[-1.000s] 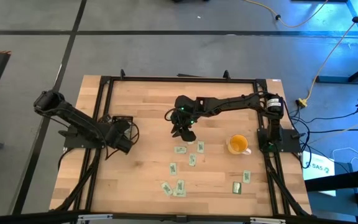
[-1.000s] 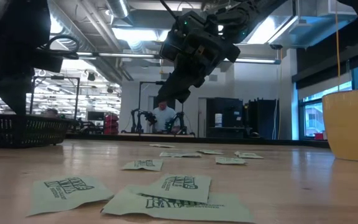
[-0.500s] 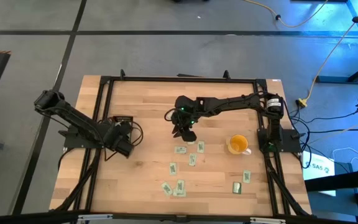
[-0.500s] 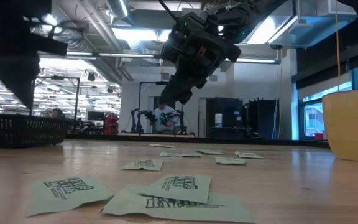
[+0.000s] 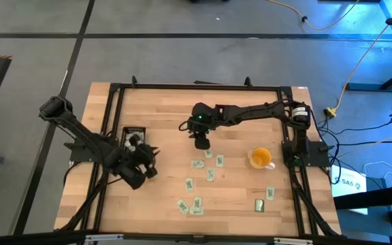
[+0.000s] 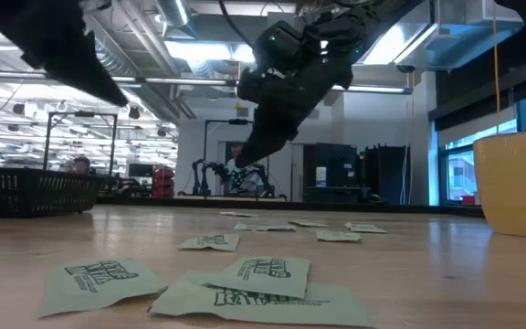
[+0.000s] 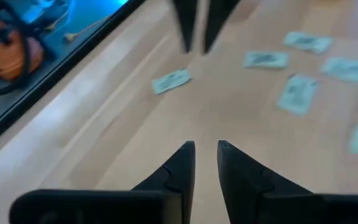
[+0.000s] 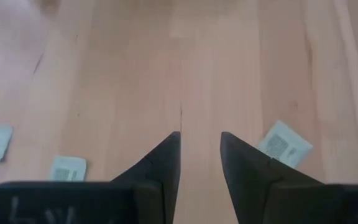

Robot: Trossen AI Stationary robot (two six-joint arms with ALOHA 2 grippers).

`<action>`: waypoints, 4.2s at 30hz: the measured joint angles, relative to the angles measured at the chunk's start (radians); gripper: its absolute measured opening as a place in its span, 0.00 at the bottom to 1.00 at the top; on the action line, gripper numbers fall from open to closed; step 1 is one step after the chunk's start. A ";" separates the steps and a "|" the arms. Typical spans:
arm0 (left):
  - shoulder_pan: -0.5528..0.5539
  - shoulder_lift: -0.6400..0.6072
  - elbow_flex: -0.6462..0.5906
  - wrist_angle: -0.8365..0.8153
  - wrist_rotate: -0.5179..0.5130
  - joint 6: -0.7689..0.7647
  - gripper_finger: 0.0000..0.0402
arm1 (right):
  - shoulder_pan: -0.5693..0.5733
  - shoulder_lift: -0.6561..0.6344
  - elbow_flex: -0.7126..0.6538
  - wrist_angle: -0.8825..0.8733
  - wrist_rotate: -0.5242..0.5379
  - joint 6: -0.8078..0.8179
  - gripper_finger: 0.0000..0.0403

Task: Pick and place Stevia / Truvia into bins
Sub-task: Put the stevia packet into the black bin

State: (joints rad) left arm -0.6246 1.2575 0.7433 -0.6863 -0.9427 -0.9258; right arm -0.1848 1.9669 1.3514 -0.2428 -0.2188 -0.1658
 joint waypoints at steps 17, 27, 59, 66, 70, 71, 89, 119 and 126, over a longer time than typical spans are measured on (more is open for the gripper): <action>0.042 0.000 0.000 0.471 0.381 0.610 0.13 | -0.001 0.039 0.000 0.047 0.158 -0.003 0.29; 0.125 0.002 0.000 0.618 0.570 0.847 0.10 | -0.004 0.107 0.000 0.063 0.200 0.000 0.29; 0.270 0.002 0.000 0.641 0.755 0.914 0.02 | -0.025 0.178 0.004 0.032 0.245 0.033 0.01; 0.271 0.002 0.000 0.510 0.709 0.914 0.02 | -0.025 0.162 0.001 0.031 0.205 0.034 0.01; 0.271 0.002 -0.001 0.447 0.608 0.914 0.02 | -0.022 0.134 -0.004 0.006 0.099 0.033 0.00; 0.271 0.002 -0.001 0.432 0.574 0.914 0.03 | -0.021 0.127 -0.004 0.007 0.053 0.032 0.00; 0.272 0.002 -0.001 0.336 0.494 0.974 0.26 | 0.062 0.085 -0.002 0.315 -0.888 0.082 0.00; 0.271 0.002 -0.001 0.611 0.667 1.071 0.15 | 0.082 0.083 0.001 0.441 -0.887 0.134 0.00; 0.271 0.002 -0.001 0.608 0.667 1.071 0.02 | 0.082 0.082 0.001 0.443 -0.887 0.139 0.05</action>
State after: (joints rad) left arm -0.3534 1.2594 0.7425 -0.0781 -0.2756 0.1448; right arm -0.1024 2.0488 1.3525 0.1998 -1.1060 -0.0265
